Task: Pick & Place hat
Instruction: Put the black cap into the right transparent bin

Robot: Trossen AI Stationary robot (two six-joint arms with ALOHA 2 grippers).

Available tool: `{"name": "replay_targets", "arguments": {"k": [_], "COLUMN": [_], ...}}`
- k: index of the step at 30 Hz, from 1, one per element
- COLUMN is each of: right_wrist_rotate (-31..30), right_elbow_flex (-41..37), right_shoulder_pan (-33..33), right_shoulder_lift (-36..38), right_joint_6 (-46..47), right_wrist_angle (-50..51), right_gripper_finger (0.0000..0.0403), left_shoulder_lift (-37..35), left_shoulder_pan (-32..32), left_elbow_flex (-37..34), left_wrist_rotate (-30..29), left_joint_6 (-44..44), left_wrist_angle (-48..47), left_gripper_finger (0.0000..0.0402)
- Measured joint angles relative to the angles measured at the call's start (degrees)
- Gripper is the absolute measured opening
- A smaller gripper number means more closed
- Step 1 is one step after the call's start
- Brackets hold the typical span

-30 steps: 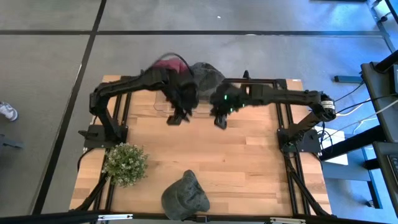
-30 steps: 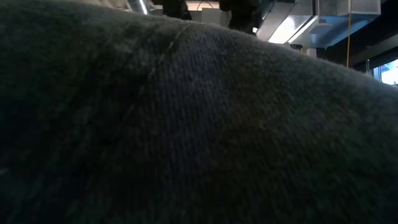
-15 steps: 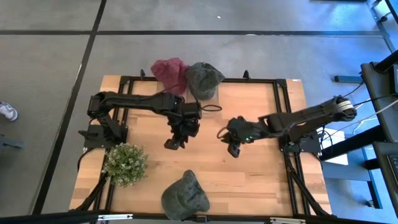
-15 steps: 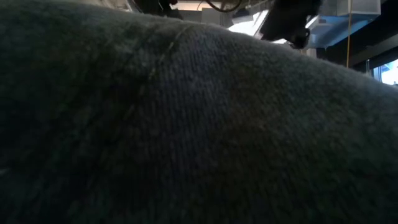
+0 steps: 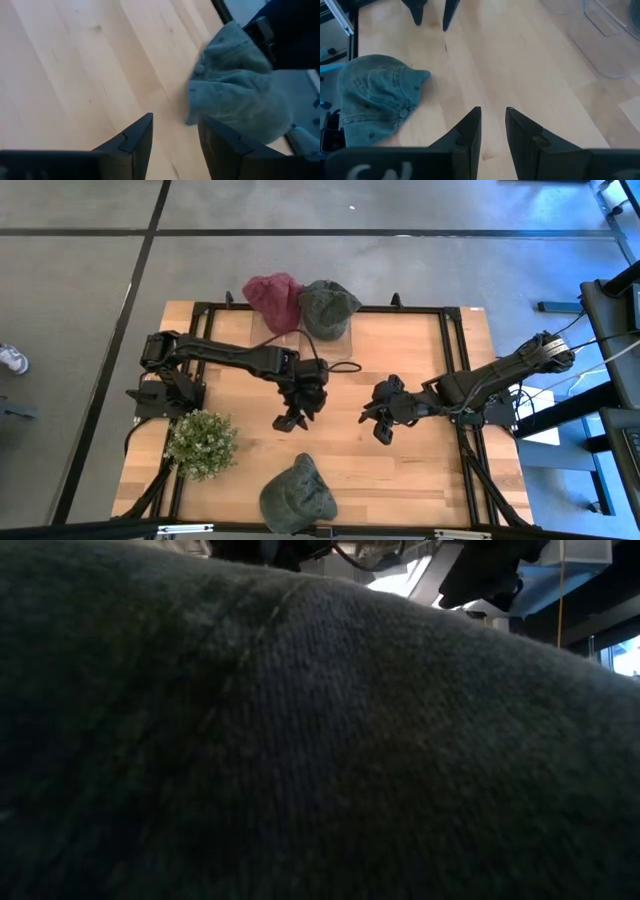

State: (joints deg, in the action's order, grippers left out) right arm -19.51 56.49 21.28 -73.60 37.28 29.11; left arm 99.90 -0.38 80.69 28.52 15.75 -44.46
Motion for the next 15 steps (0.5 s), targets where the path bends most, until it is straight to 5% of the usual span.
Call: {"name": "replay_targets", "arguments": {"k": [15], "right_wrist_rotate": [-5.4], "right_elbow_flex": [0.07], "right_shoulder_pan": [-0.66], "right_shoulder_lift": [-0.24], "right_joint_6": [-0.02], "right_wrist_angle": [-1.46], "right_gripper_finger": [0.009], "left_shoulder_lift": [5.51], "left_shoulder_pan": [-4.29], "left_elbow_flex": [-3.92], "left_wrist_rotate": [-0.29], "left_joint_6": [-0.62], "left_wrist_angle": [12.8], "left_gripper_finger": [0.0241]}}
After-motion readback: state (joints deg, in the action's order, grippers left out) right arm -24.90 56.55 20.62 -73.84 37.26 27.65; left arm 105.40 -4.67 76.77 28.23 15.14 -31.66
